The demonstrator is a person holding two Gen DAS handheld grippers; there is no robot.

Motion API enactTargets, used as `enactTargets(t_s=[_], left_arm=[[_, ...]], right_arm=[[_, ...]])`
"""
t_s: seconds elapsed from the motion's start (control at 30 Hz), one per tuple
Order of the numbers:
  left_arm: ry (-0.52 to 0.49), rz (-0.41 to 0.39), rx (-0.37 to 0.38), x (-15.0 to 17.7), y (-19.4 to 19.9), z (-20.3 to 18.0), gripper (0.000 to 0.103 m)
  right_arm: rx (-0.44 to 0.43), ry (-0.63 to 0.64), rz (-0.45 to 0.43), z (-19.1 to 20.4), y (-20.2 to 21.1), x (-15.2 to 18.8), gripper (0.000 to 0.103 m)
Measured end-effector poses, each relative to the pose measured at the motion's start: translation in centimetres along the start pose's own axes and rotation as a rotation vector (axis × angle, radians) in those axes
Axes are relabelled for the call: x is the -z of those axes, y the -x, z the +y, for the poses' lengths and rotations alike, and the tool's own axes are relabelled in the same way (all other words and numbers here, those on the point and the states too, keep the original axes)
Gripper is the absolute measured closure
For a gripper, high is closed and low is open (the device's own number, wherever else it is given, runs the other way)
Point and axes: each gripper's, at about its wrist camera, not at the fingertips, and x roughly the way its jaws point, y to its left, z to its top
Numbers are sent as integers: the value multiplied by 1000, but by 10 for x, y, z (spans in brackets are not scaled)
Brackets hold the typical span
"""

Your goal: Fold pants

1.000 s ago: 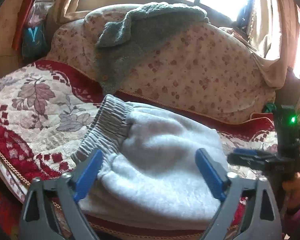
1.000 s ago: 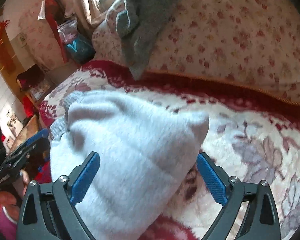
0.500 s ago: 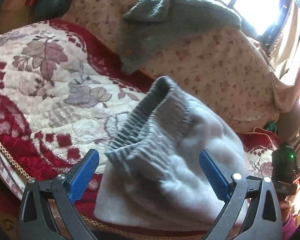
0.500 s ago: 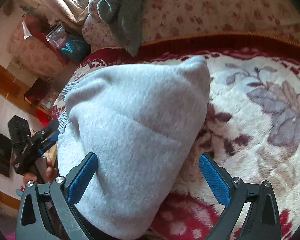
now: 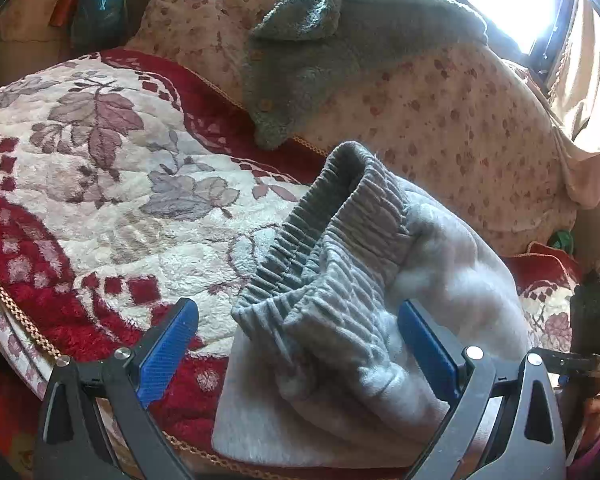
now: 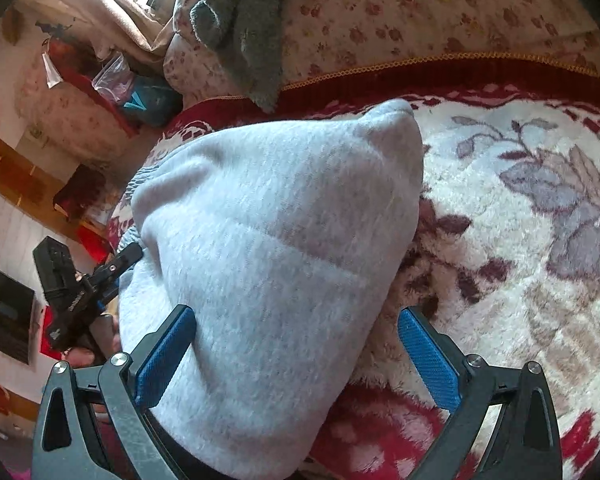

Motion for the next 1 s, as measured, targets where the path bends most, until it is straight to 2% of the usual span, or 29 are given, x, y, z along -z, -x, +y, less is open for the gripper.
enactTargets(t_s=[0.33,0.6,0.87,1.0], left_arm=[[19,20,13,7,-12,5,3],[99,27,85,13,-24,19,0],[183,23,174,21,-36,31,0],[202,36,213,22,-41,33,0]], right_arm=[[-94,-95,57,-11,-24,11,0],[-199,-196,100,-20,-42,16,0],[-183,-137,134,-6,-54,7,0],[-219,-147,139,-11,-59,5,0]])
